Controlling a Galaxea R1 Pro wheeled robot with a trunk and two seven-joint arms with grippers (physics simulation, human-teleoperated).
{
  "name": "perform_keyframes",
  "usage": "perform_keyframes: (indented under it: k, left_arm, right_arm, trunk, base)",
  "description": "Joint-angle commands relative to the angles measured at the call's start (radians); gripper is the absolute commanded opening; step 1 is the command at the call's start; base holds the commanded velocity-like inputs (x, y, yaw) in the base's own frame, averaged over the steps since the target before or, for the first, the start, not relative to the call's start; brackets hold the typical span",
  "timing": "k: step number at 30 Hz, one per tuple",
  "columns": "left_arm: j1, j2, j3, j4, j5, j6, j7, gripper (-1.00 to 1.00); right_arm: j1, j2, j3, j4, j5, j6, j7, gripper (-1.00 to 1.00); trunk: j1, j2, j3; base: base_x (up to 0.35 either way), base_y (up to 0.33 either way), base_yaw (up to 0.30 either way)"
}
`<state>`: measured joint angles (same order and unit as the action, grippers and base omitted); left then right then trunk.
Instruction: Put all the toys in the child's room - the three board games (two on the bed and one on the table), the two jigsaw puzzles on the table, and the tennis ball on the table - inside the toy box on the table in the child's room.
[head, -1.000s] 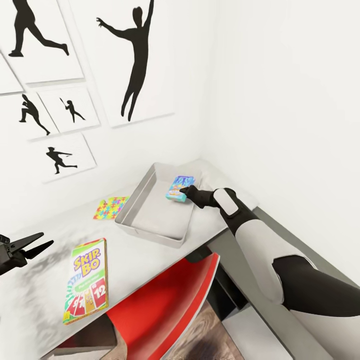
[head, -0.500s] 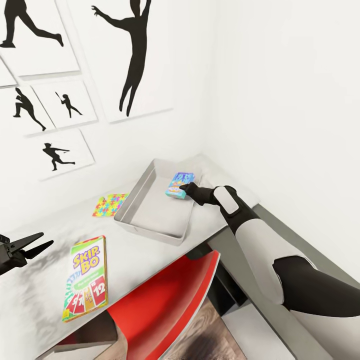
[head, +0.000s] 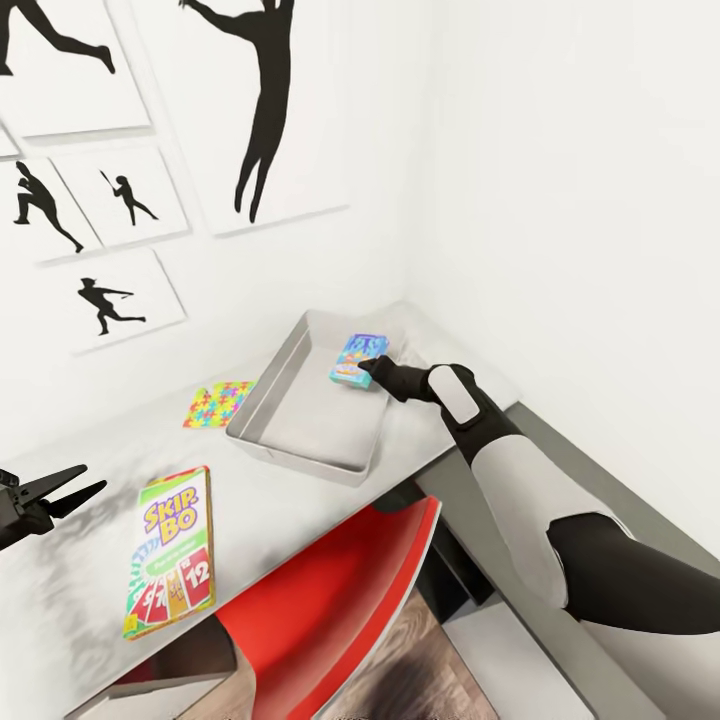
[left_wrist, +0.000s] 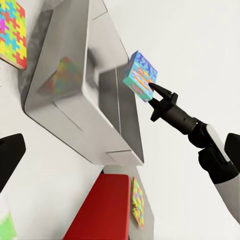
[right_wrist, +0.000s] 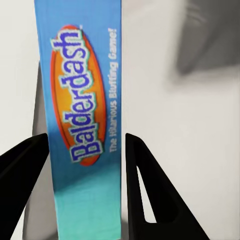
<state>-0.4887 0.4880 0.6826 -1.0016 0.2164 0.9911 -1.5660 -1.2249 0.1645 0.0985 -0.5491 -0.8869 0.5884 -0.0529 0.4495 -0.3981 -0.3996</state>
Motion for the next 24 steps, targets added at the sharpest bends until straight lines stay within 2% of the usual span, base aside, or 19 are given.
perform_keyframes:
  k: [1,14,19,21,23,24]
  left_arm:
    - [-0.001,0.000,0.000,0.000,-0.002,0.011,-0.005,1.00]
    - [-0.001,0.001,0.001,0.000,-0.001,0.011,-0.005,1.00]
    - [0.001,0.020,0.004,0.000,0.009,0.012,-0.005,1.00]
    - [0.004,0.044,0.004,0.000,0.043,0.014,-0.005,1.00]
    - [0.008,0.061,0.003,0.000,0.091,0.015,-0.005,1.00]
    - [0.016,0.071,0.003,0.000,0.127,0.015,-0.005,1.00]
  right_arm:
    - [-0.001,0.000,0.003,-0.002,-0.007,0.002,-0.005,-1.00]
    - [-0.001,0.000,0.008,-0.005,-0.007,0.002,-0.005,-1.00]
    - [-0.001,0.000,0.010,-0.005,-0.007,0.002,-0.004,-1.00]
    - [0.000,0.000,0.010,-0.005,-0.007,0.002,-0.004,-1.00]
    - [0.000,0.000,0.010,-0.005,-0.007,0.002,-0.004,-1.00]
    - [0.000,0.000,0.010,-0.005,-0.007,0.002,-0.004,-1.00]
  trunk:
    - [0.000,-0.002,-0.003]
    - [0.000,-0.002,-0.024]
    - [0.000,-0.002,-0.033]
    - [0.000,-0.002,-0.036]
    - [0.000,-0.002,-0.039]
    - [0.000,-0.002,-0.041]
  base:
    - [0.000,0.000,0.000]
    - [0.000,0.000,0.000]
    - [0.000,0.000,0.000]
    - [0.000,0.000,0.000]
    - [0.000,0.000,0.000]
    - [0.000,0.000,0.000]
